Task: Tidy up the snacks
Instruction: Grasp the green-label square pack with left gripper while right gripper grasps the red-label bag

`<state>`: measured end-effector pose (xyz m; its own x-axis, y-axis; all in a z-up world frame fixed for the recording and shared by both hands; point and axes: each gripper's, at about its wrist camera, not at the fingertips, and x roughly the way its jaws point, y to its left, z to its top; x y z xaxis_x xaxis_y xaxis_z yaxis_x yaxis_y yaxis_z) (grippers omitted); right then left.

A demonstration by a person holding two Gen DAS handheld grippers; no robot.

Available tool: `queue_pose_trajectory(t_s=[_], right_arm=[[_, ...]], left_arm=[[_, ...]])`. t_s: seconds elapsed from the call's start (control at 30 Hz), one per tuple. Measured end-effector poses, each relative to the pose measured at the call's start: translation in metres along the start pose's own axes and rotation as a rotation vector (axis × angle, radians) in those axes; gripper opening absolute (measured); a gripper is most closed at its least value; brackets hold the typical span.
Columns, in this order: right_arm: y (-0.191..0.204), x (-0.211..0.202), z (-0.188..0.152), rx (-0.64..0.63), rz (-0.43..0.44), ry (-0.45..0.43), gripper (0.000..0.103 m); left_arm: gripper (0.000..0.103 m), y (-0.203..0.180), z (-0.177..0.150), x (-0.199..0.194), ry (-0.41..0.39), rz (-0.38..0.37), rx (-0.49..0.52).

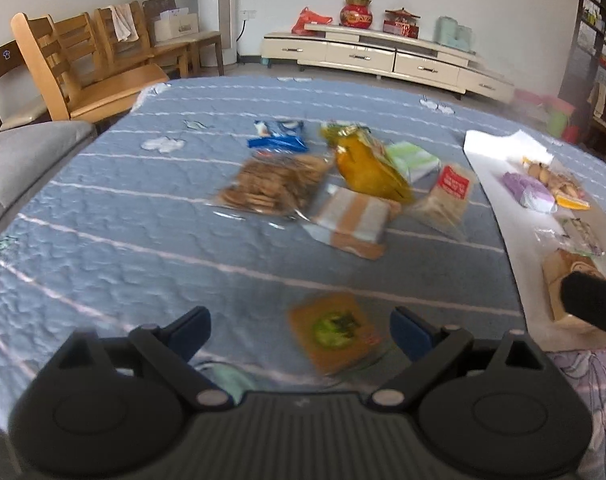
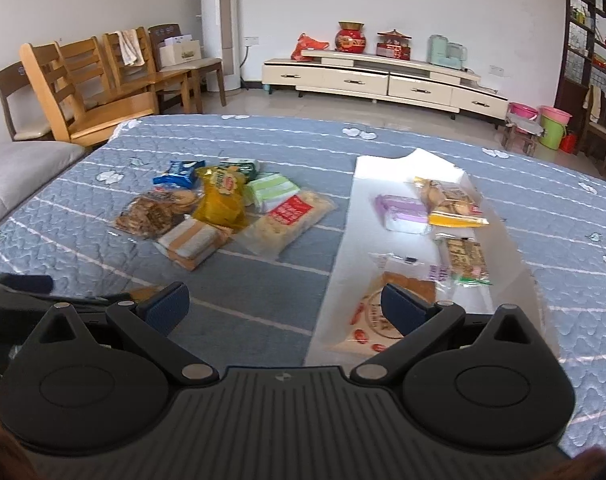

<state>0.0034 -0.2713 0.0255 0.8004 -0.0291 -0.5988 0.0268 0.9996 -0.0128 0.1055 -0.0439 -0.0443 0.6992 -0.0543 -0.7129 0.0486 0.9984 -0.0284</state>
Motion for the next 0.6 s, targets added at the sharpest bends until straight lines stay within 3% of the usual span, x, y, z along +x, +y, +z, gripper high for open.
queue_pose_trajectory(t_s=[0.17,0.23,0.6], right_arm=[[-0.008,0.005,0.001,0.026,-0.011,0.005,0.103],[-0.009,0.011,0.002,0.035,-0.009,0.014,0.103],[-0.008,0.08,0.042,0.174,0.014,0.07,0.103]], left_arm=[[0.068,-0.003,-0.005,0.021,0.025,0.012,-0.006],[0.046,-0.002,-0.007,0.017,0.001,0.004,0.016],[0.043,0.029,0.007,0.004,-0.062,0.033,0.014]])
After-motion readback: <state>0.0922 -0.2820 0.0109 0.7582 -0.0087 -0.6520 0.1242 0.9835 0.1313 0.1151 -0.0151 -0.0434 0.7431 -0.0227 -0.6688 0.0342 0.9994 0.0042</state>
